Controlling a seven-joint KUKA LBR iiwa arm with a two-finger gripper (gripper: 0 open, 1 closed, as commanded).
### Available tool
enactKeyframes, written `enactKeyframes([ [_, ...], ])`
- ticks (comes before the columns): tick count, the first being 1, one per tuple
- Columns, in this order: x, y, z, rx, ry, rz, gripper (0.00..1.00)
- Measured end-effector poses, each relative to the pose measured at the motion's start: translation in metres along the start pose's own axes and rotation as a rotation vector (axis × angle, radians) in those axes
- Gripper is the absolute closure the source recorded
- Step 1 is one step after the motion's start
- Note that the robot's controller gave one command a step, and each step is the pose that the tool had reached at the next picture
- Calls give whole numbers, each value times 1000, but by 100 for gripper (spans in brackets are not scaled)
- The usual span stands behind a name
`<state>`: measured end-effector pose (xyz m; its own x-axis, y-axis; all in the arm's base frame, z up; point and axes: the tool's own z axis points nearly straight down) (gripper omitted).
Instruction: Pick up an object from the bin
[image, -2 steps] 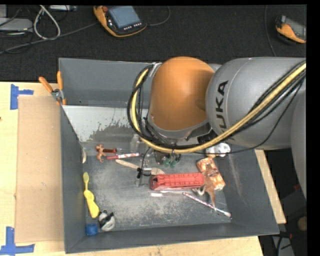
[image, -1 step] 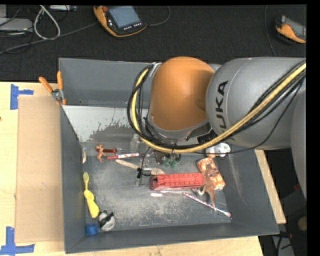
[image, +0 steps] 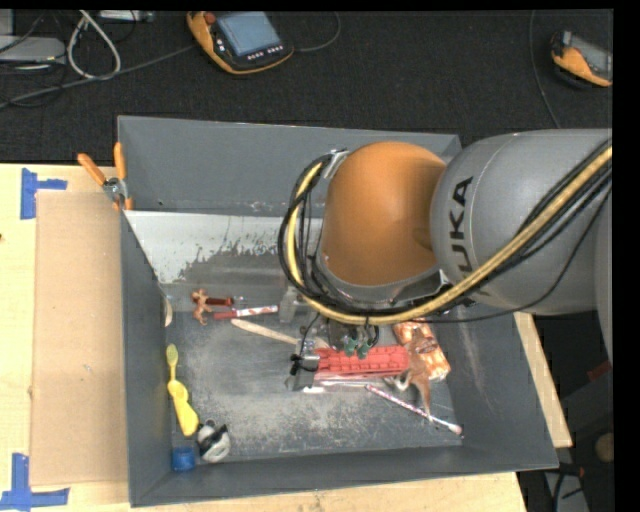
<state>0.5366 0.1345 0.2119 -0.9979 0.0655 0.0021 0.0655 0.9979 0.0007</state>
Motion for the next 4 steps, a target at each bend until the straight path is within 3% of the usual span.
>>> enactKeyframes([
  [1, -18, -35, 39, -1, 0, 93, 0],
  [2, 2, -59, 25, -1, 2, 246, 0],
  [3, 1, -87, 37, -1, 3, 82, 0],
  [4, 11, -118, 81, -2, 1, 283, 0],
])
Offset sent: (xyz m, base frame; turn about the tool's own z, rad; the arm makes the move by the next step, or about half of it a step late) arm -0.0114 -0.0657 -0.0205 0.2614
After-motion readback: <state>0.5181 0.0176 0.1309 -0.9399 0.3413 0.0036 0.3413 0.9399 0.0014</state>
